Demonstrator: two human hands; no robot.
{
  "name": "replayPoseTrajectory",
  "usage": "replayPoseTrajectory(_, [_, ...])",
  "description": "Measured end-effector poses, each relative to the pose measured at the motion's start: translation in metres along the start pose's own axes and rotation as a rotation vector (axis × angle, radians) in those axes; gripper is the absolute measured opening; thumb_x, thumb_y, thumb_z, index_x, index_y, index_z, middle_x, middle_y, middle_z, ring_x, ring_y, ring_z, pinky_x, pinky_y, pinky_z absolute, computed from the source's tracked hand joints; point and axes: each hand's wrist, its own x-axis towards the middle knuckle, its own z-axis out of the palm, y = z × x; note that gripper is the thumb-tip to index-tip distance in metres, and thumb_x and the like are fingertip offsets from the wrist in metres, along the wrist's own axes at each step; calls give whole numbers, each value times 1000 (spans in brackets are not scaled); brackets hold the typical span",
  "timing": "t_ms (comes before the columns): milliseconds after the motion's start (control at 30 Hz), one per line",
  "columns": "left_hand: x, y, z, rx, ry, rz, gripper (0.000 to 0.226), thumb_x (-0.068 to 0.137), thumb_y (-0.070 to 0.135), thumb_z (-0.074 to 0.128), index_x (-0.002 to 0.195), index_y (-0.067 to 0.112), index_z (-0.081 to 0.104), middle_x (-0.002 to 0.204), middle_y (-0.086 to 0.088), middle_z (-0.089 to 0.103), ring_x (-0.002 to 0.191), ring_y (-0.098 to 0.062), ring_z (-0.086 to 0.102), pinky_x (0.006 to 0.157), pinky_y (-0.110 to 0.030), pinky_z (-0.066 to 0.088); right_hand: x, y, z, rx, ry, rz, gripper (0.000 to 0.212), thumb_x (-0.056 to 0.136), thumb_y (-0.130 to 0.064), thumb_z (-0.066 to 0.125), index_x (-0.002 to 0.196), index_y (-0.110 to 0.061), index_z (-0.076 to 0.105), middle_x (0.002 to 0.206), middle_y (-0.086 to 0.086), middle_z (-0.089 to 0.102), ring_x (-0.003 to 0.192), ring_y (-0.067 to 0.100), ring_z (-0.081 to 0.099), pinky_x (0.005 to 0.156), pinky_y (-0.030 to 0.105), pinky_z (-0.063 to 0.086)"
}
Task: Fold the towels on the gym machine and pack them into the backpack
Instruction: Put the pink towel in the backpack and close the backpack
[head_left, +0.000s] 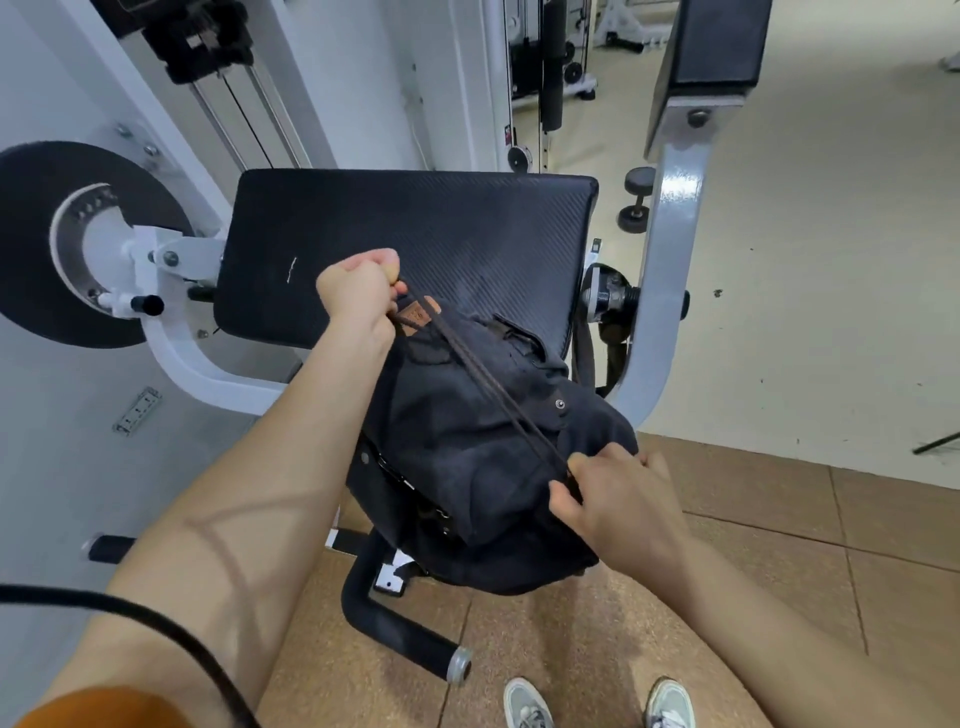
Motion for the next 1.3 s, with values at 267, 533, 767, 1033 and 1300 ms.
replayPoseTrajectory(267, [-42, -65, -46, 600, -41, 573, 24, 81, 18, 61, 98, 35, 62, 103, 4, 59, 98, -15, 58, 91, -32, 47, 7, 13, 0, 177, 56, -88, 41, 101, -37, 31, 65, -24, 42, 70, -7, 48, 80, 10, 44, 77, 31, 24])
replayPoseTrajectory(533, [-216, -198, -72, 247, -10, 38, 35, 70, -19, 54, 61, 14, 55, 58, 4, 47, 56, -4, 42, 55, -12, 34, 21, 8, -23, 268, -113, -115, 38, 102, -38, 37, 66, -27, 43, 63, -11, 51, 68, 9, 49, 76, 36, 38])
replayPoseTrajectory(767, [-216, -297, -28, 286, 95, -415, 8, 68, 5, 58, 75, 5, 61, 68, -7, 63, 66, -22, 59, 54, -33, 43, 29, 24, -31, 458, -289, -183, 36, 102, -39, 36, 87, -15, 58, 84, -1, 64, 82, 14, 58, 87, 42, 47])
replayPoseTrajectory(1033, [-235, -285, 44, -444, 431, -566, 60, 89, 16, 69, 131, 34, 30, 116, -2, 62, 93, -16, 63, 64, -24, 58, 23, 98, -6, 719, -112, -373, 56, 86, -48, 58, 137, -33, 42, 127, -17, 35, 124, -3, 33, 104, 20, 31])
replayPoseTrajectory(1300, [-247, -229, 33, -688, 445, -480, 22, 99, 10, 45, 84, 16, 60, 66, 5, 64, 51, -5, 60, 48, -19, 48, 46, 170, 36, 921, -544, 113, 62, 89, -9, 58, 143, -29, 35, 145, -5, 40, 131, 17, 40, 96, 33, 37])
